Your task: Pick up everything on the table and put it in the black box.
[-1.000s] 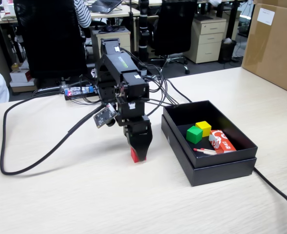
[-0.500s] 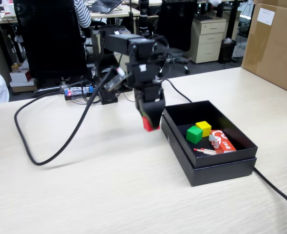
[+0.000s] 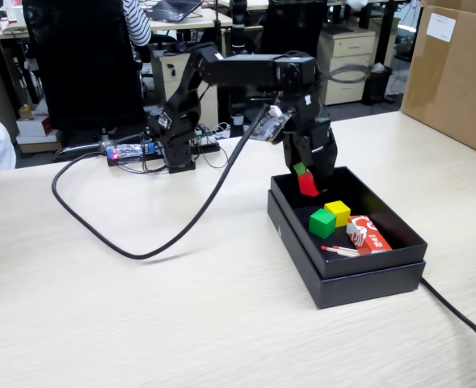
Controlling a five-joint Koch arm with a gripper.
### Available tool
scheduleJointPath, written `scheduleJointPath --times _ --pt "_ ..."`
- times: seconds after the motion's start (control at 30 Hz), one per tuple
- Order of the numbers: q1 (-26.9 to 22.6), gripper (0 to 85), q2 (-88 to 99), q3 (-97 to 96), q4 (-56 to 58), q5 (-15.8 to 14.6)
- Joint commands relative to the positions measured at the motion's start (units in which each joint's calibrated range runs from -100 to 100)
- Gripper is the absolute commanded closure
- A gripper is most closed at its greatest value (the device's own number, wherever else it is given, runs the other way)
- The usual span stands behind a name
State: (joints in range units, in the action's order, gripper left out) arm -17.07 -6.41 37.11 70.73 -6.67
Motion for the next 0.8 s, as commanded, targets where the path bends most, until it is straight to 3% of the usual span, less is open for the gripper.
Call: scheduleJointPath --times 0.0,0.27,0.33,0.47,0.57,0.77 --pt "-0.4 84.6 1.1 1.3 0.1 0.0" --pt "0.0 83.0 -0.9 -5.4 0.1 -0.2" --pt "0.0 71.6 -1.5 -7.0 0.1 -0.2" --pt "0.0 61.4 -2.5 -7.9 0.1 -0.2" --pt "0.1 45.0 -2.9 -7.9 0.0 -0.1" --pt "0.8 37.4 6.1 -5.9 -0.2 -0.2"
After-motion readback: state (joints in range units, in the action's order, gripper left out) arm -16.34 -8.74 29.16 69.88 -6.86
